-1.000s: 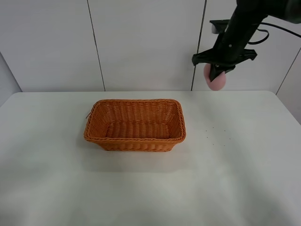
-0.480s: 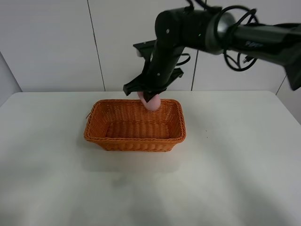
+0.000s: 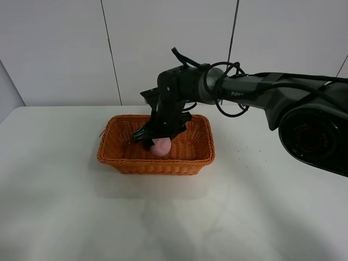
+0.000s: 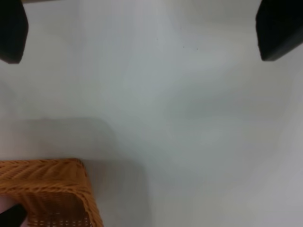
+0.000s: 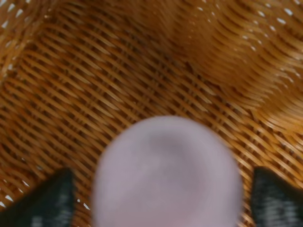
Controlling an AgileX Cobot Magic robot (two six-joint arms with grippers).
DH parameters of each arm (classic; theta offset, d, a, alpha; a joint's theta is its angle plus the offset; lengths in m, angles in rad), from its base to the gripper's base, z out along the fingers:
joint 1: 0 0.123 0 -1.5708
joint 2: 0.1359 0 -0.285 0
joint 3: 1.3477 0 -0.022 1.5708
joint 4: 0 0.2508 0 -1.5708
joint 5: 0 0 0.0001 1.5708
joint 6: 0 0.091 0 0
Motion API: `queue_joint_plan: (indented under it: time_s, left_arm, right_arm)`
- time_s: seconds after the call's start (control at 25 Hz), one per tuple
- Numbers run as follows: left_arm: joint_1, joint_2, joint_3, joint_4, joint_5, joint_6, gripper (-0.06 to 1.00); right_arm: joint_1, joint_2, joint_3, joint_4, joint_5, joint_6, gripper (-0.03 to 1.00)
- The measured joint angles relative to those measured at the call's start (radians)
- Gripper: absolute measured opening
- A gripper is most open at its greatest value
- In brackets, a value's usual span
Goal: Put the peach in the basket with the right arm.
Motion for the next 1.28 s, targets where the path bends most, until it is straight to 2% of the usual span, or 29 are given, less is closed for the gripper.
queue_joint_plan:
  time_s: [0.12,0.36,0.48,0.72,0.96,1.28]
  left_arm:
    - [0.000,0.000,0.000,0.000,0.000,0.000,0.99]
    - [0.000,0.000,0.000,0.000,0.000,0.000,0.99]
    - [0.000,0.000,0.000,0.000,0.000,0.000,0.99]
    - [0.000,0.000,0.000,0.000,0.000,0.000,0.99]
    - [0.000,0.000,0.000,0.000,0.000,0.000,0.99]
    - [0.000,0.000,0.000,0.000,0.000,0.000,0.99]
  right_arm:
    - [0.000,0.000,-0.058,0.000,0.060,0.000,0.68]
    - [-0.022,0.000,-0.344,-0.003,0.304,0.000,0.69]
    - [-0.040,-0.015,-0.413,-0.018,0.328,0.005,0.70]
    - [-0.115,-0.030,-0.420,-0.018,0.341,0.012,0.70]
    - [-0.276,-0.027,-0.413,-0.018,0.341,0.010,0.70]
    - [-0.579,-0.024,-0.381,-0.031,0.343,0.009,0.70]
